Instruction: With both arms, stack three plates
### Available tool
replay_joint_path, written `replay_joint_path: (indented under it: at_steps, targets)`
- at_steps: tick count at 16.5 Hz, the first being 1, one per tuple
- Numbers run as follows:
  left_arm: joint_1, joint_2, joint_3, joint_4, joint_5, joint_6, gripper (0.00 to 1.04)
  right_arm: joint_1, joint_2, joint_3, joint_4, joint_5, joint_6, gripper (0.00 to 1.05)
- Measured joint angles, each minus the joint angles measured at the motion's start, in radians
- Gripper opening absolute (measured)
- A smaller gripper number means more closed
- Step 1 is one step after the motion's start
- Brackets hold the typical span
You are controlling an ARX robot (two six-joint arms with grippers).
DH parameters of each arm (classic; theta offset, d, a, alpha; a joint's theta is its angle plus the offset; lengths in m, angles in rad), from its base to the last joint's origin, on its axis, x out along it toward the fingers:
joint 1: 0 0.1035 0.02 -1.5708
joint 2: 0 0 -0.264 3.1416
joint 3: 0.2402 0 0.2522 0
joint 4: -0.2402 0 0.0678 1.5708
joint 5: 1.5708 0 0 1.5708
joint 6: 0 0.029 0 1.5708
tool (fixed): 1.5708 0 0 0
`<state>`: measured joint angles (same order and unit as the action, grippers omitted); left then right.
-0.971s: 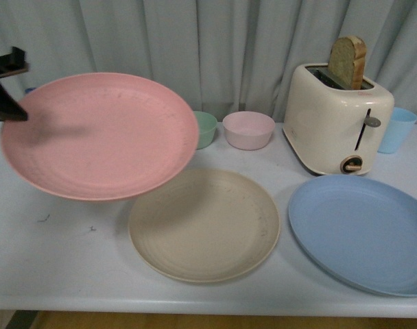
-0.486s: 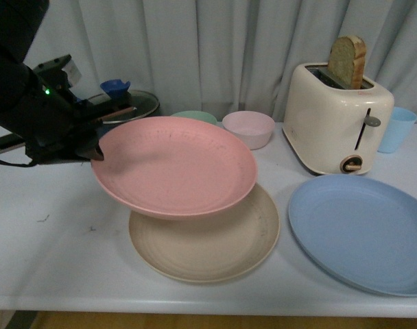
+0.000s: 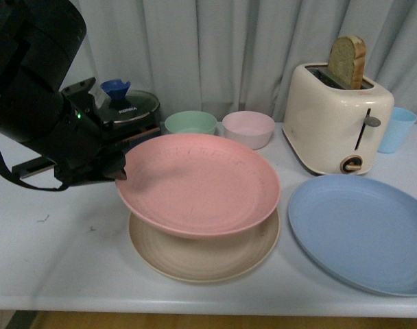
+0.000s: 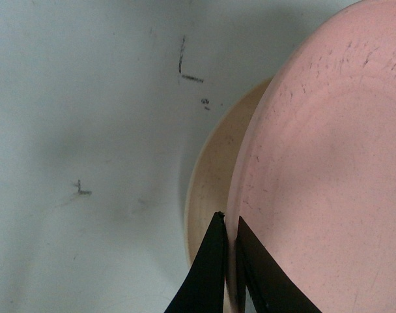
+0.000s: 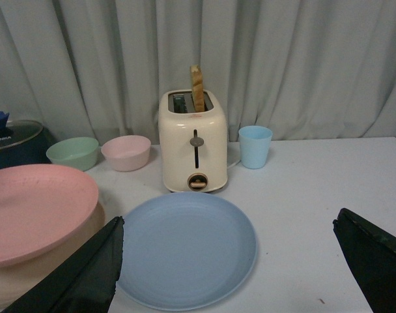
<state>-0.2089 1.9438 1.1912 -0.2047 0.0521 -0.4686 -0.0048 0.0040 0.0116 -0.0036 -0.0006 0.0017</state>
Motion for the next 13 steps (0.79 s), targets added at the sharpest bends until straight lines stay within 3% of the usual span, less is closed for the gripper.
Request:
replay_joint_path:
  at_steps: [13]
  targets:
    - [-0.04,0.038,-0.069,0.087,-0.022,-0.018,0.03,0.0,0.0,0.0,0.0,0.0,0.0,0.98]
